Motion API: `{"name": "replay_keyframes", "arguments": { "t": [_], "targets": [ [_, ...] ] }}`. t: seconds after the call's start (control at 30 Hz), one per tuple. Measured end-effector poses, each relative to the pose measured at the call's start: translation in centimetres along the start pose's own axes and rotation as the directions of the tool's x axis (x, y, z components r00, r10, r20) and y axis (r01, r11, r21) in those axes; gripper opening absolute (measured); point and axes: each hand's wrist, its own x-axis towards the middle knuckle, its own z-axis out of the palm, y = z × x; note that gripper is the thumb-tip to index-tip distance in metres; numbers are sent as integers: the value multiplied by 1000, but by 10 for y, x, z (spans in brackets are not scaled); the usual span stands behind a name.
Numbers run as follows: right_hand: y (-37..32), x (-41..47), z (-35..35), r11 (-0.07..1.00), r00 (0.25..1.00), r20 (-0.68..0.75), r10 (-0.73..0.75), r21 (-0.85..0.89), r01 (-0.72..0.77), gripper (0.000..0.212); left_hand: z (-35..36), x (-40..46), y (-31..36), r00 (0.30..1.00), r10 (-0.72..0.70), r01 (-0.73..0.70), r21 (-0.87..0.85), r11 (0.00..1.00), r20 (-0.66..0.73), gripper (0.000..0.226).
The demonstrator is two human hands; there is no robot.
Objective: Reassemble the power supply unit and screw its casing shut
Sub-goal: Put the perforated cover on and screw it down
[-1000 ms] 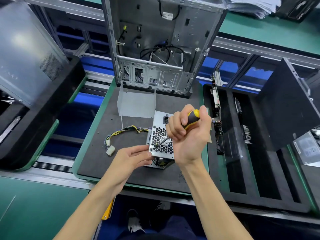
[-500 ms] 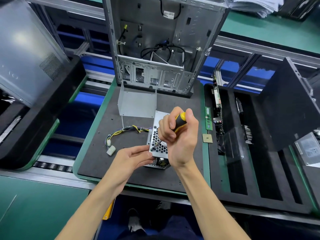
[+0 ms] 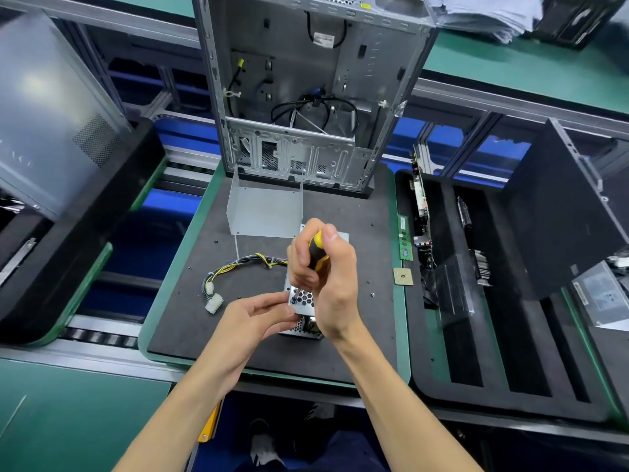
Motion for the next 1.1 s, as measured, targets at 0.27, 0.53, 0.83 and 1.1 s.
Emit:
{"name": "replay_keyframes", "arguments": {
  "t": [0.27,0.53,0.83,1.1],
  "targets": [
    [-2,1,-3,996,1000,-20,15,87,-14,38,3,-3,4,1000,-15,15,29,999,-3,34],
    [-10,2,-9,986,997,-74,-10,165,22,42,3,-4,5,1000,-15,15,48,999,-4,35],
    [-5,0,-8,991,998,-55,-1,133,8,42,4,-3,4,1000,-13,14,47,999,-14,37],
    [-2,3,-6,999,1000,-2,28,42,-28,46,3,-2,3,1000,-17,18,43,999,-21,37]
  ]
}}
